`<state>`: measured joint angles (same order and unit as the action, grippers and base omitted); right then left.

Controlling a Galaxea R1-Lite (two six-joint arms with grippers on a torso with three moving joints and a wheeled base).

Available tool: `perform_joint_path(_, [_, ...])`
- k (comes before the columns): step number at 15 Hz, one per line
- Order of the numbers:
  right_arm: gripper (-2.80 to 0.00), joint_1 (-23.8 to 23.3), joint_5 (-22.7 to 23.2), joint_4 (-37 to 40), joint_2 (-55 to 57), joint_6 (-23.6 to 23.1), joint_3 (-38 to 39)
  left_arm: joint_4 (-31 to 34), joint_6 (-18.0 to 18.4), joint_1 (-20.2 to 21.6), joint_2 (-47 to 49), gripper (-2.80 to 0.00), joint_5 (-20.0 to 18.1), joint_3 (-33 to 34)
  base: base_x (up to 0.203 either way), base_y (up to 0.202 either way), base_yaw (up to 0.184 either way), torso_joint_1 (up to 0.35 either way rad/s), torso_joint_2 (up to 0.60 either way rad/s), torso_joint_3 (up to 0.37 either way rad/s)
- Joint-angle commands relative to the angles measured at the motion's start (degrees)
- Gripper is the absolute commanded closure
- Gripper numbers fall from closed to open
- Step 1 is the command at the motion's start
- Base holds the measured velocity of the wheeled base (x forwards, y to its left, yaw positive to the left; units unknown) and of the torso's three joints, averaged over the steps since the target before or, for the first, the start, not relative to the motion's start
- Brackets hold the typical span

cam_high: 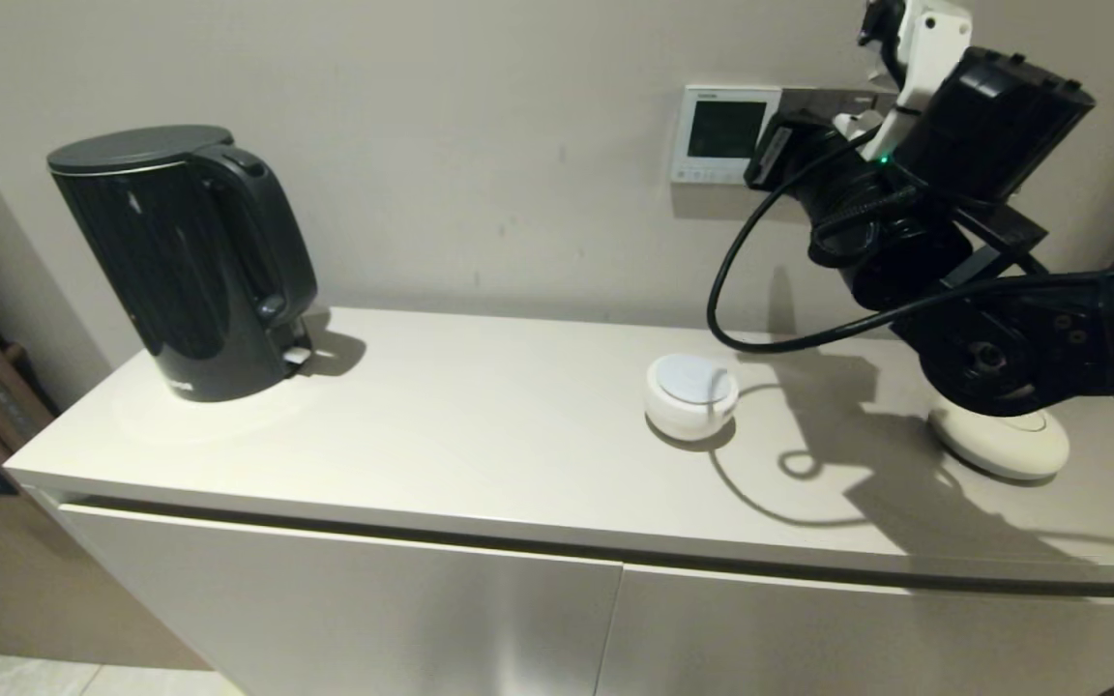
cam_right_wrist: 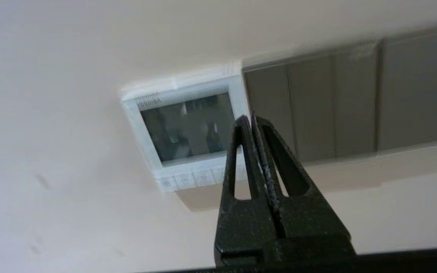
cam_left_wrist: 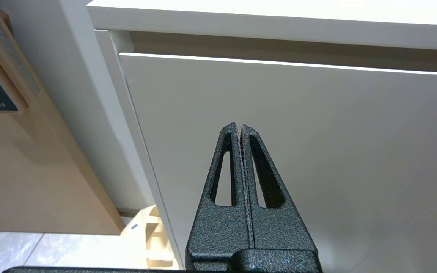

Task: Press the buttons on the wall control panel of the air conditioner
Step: Turn on the central air conditioner

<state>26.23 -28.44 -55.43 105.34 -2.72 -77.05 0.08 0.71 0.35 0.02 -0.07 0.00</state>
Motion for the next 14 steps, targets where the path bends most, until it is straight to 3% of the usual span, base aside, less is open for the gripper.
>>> perform_joint_path(1, [0.00, 0.14, -0.12, -0.39, 2.24, 0.08, -0.29, 0.01, 0.00, 0.08, -0.02, 0.00, -0.01, 0.00, 0.000, 0.000, 0.000, 0.000, 0.00, 0.000])
perform_joint_path(7, [0.00, 2.25, -0.24, 0.14, 8.68, -0.92, -8.04, 0.01, 0.00, 0.00, -0.02, 0.00, -0.01, 0.00, 0.000, 0.000, 0.000, 0.000, 0.00, 0.000])
perform_joint_path(14, [0.00, 0.34, 0.49, 2.06, 10.67, -1.24, -10.52, 0.01, 0.00, 0.08, -0.02, 0.00, -0.01, 0.00, 0.000, 0.000, 0.000, 0.000, 0.00, 0.000])
